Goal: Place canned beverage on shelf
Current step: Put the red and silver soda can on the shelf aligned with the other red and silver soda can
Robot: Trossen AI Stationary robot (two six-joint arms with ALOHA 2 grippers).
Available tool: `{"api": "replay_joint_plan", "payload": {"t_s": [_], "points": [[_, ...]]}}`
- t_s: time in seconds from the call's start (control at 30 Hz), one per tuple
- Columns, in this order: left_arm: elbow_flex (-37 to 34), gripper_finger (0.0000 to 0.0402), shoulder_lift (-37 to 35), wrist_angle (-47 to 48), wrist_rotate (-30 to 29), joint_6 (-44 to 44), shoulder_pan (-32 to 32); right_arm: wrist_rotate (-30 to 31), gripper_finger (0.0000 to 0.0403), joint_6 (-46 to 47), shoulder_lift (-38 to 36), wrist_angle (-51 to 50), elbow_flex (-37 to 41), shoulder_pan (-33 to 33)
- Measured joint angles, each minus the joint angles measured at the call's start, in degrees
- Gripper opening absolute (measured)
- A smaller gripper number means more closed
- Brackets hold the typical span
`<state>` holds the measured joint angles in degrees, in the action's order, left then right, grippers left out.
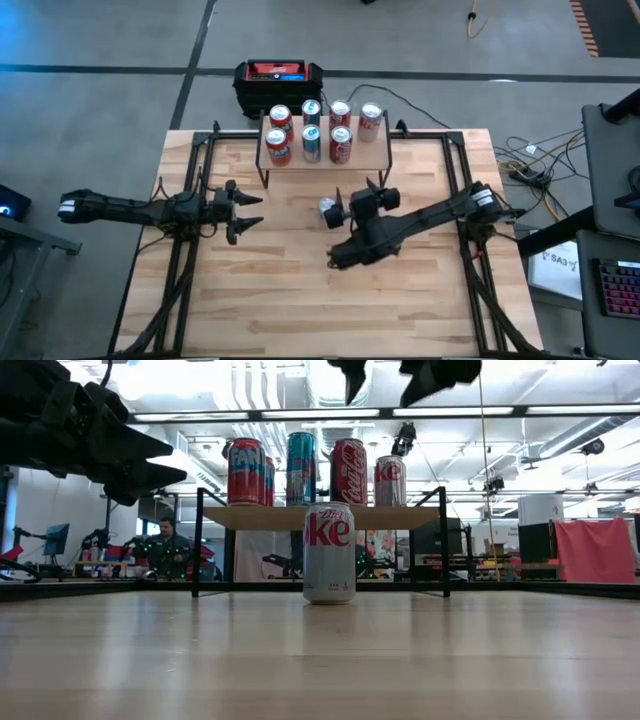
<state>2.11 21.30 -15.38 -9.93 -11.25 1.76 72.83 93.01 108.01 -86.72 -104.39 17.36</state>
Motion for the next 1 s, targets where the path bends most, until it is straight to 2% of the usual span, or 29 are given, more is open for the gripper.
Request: {"api": "replay_joint_plan", "payload": {"t_s": [0.17, 0.33, 0.6, 0.7, 0.9, 1.0], "points": [[0.0, 0.0275, 0.0, 0.01, -0.01, 0.0, 0.02, 3.23, 0.0373, -3.78, 0.0, 8.17, 4.59, -1.86], [0.0, 0.0275, 0.0, 0.0, -0.02, 0.0, 0.0, 3.47, 0.0372, -9.39, 0.0, 15.06, 6.89, -3.0], [0.0, 0.0275, 0.0, 0.01, 0.0, 0.0, 0.0, 3.9, 0.0372, -9.42, 0.0, 25.96, 13.76, -4.57], [0.01, 0.0275, 0.0, 0.01, 0.0, 0.0, 0.01, 6.55, 0.0372, -8.18, 0.0, 30.88, 18.07, -4.78], [0.0, 0.0275, 0.0, 0.0, 0.0, 0.0, 0.02, 15.77, 0.0372, -7.49, 0.07, 36.52, 23.81, -4.68], [0.01, 0.0275, 0.0, 0.0, -0.01, 0.0, 0.02, 16.25, 0.0372, -7.49, 0.07, 36.53, 24.68, -4.65]]}}
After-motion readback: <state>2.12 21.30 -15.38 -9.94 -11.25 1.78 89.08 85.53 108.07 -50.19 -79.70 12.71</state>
